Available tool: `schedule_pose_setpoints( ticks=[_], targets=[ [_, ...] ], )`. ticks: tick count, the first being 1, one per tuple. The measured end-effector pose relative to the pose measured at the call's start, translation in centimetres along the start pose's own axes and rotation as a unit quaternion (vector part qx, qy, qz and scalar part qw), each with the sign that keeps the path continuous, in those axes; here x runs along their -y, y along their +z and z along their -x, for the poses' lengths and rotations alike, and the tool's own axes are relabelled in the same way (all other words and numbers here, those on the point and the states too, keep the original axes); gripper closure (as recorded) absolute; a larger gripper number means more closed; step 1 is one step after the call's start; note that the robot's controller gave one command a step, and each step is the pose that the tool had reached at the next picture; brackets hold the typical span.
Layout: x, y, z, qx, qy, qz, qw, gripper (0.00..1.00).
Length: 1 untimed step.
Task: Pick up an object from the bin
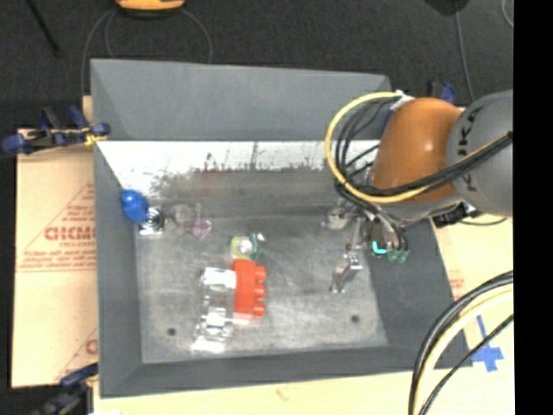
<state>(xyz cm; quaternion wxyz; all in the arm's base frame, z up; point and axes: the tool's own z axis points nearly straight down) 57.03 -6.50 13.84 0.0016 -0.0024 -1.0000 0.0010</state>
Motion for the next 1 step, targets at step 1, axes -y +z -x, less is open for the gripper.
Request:
schedule_pose_setpoints(
  ticks=[1],
  targets=[
    [-9.34,6.39,3.64,0.0061,0.031,0.001,0.9995,0.00]
  ],
)
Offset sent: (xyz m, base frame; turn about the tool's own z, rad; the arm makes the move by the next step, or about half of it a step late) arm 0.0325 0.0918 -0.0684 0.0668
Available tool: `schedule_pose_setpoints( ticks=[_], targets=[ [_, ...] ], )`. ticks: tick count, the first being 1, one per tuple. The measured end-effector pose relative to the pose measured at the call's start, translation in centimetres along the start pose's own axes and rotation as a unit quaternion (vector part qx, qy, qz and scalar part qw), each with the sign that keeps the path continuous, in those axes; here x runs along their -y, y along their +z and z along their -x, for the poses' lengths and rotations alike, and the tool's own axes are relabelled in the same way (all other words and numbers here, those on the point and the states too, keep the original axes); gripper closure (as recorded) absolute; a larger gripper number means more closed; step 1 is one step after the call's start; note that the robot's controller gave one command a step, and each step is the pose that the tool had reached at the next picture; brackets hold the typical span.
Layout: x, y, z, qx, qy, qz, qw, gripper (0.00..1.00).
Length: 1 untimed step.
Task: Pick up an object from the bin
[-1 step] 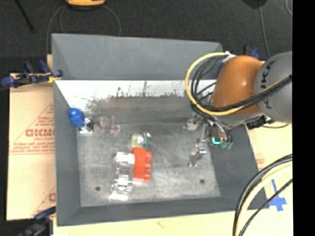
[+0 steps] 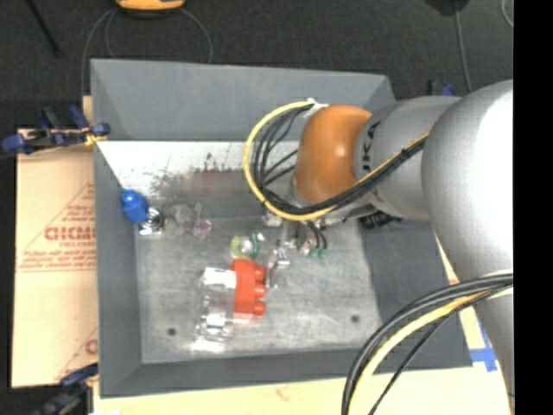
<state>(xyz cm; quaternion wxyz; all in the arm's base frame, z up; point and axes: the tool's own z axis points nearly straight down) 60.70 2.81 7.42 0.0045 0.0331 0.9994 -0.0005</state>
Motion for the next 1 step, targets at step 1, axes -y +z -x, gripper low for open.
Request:
schedule_pose_setpoints(
  ticks=[1],
  targets=[
    [-5.60,-0.21,-3.26,0.0059,-0.069,-0.001,0.9976,0.00]
  ],
)
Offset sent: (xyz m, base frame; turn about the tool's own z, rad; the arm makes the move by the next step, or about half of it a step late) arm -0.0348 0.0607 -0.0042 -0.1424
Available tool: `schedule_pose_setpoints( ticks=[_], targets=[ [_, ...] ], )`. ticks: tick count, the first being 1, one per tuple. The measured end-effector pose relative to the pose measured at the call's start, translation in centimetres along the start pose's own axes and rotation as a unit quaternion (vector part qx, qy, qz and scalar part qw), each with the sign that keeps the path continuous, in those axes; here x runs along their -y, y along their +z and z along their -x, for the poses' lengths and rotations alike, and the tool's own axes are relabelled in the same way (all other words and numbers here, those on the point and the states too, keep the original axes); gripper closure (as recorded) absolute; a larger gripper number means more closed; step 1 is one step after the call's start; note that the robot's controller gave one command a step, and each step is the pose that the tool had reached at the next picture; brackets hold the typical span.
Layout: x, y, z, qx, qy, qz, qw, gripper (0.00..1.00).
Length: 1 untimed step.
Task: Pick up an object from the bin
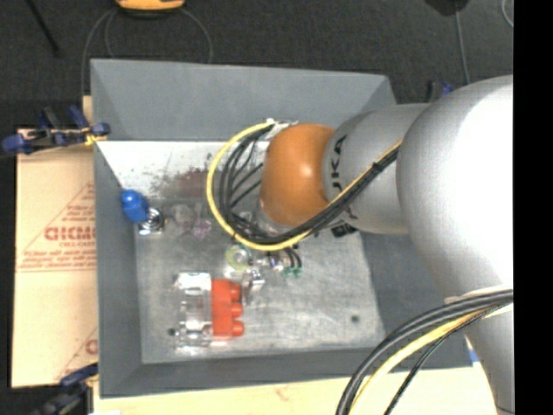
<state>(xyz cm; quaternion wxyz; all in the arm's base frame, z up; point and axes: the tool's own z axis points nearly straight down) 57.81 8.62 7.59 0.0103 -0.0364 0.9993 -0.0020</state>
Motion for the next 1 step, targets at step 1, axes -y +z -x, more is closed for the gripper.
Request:
schedule_pose_setpoints(
  ticks=[1],
  targets=[
    [-0.05,-0.27,0.24,0.0028,0.000,0.002,1.0000,1.00]
  ],
)
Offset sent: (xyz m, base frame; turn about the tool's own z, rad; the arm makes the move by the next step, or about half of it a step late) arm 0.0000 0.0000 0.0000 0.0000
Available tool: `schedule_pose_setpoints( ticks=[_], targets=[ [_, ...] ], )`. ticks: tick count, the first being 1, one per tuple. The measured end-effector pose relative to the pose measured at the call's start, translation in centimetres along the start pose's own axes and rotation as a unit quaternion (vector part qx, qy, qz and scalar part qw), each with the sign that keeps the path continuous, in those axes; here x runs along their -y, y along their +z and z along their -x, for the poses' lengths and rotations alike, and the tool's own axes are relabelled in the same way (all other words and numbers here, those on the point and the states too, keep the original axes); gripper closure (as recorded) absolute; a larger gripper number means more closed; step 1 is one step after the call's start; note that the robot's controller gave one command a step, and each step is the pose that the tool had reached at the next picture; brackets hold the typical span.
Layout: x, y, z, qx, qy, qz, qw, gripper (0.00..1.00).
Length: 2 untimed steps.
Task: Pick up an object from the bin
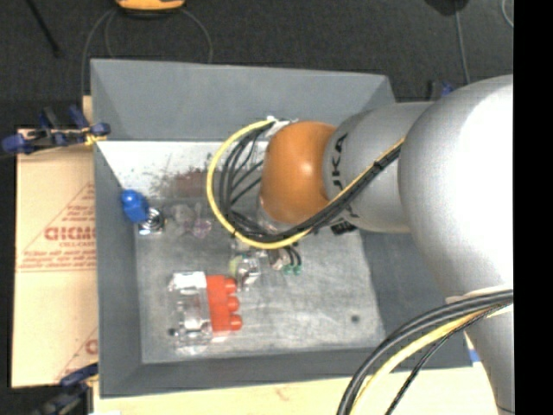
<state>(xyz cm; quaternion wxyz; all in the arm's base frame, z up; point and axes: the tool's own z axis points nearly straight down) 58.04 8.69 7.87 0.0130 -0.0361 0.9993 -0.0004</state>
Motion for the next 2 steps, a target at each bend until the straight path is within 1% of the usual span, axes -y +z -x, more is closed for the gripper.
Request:
schedule_pose_setpoints(
  ticks=[1,2],
  targets=[
    [1.4,-9.5,1.3,-0.0076,-0.142,0.001,0.9898,1.00],
    [-0.2,-17.2,2.0,-0.0062,-0.152,0.002,0.9883,1.00]
  ],
)
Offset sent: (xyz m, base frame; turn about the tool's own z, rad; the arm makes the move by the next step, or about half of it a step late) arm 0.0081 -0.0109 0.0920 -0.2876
